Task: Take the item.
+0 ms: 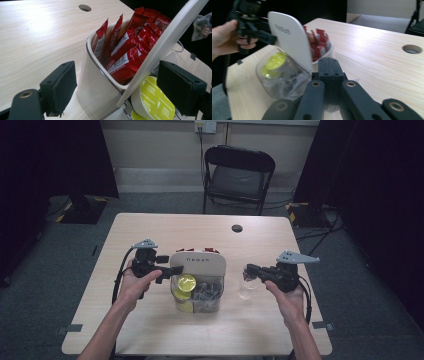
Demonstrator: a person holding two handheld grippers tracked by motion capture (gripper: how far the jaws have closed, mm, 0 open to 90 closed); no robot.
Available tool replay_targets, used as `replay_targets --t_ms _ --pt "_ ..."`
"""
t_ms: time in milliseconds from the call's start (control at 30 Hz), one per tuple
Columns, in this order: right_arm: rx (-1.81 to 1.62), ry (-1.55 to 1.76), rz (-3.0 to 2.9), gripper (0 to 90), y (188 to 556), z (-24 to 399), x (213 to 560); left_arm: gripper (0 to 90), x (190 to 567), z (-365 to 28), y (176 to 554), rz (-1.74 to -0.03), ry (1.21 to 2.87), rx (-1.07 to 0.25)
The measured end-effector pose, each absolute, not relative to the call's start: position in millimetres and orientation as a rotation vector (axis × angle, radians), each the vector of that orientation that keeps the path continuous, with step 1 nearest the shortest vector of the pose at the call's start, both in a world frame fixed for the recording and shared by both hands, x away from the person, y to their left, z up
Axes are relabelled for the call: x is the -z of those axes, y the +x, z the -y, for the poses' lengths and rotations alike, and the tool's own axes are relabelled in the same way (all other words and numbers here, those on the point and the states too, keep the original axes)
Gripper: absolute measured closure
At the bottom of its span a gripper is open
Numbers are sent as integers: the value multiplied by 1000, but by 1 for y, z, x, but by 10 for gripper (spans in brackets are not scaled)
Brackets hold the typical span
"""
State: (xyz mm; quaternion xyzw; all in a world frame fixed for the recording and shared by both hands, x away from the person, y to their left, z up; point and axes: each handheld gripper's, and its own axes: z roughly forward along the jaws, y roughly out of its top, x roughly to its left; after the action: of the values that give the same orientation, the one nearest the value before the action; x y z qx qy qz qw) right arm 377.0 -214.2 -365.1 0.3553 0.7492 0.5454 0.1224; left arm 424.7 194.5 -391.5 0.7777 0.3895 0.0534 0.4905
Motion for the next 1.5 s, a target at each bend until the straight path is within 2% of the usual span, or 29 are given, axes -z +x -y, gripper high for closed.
replay_targets --t_ms 367,867,1500 --pt "-1519 1110 -2182 900 393 225 383 181 391 -191 423 -945 1906 -134" --pt "-1453 1147 -2229 900 397 220 404 162 395 -193 425 -951 1906 -118" --pt "-1448 1160 -2223 735 395 219 404 160 396 -193 425 -950 1907 -116"
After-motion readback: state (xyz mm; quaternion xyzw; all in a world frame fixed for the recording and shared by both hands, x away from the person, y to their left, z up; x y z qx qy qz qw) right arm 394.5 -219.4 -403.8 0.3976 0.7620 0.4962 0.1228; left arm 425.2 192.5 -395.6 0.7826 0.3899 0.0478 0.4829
